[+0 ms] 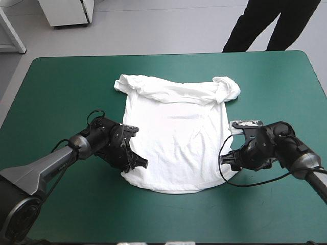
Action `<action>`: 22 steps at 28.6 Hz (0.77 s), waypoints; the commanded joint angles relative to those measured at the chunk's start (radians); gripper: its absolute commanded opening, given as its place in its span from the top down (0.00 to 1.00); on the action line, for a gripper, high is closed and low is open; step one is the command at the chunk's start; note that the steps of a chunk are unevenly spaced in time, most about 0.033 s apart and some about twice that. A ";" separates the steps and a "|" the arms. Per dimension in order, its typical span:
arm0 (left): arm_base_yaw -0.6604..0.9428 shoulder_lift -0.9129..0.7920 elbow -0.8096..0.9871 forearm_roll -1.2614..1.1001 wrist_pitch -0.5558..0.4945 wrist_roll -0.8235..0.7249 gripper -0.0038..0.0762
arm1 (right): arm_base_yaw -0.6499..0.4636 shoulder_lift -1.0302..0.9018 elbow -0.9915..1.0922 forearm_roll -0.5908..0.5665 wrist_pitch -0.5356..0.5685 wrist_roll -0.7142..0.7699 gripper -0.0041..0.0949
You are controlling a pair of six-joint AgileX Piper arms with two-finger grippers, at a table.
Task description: Fold the cloth
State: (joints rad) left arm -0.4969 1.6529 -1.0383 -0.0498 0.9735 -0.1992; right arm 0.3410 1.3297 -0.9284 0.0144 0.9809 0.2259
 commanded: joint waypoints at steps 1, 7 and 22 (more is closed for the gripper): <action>0.001 0.004 0.005 0.017 -0.063 0.005 0.96 | 0.003 0.019 0.008 -0.006 -0.074 0.004 0.33; 0.001 0.004 0.005 0.017 -0.063 0.005 0.96 | 0.003 0.126 0.009 -0.006 -0.165 0.016 0.33; 0.001 0.003 0.003 0.013 -0.056 0.011 0.96 | 0.003 0.224 0.009 -0.004 -0.149 0.041 0.97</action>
State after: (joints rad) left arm -0.4969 1.6536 -1.0383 -0.0510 0.9680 -0.1861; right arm 0.3410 1.5546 -0.9266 0.0000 0.8447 0.2635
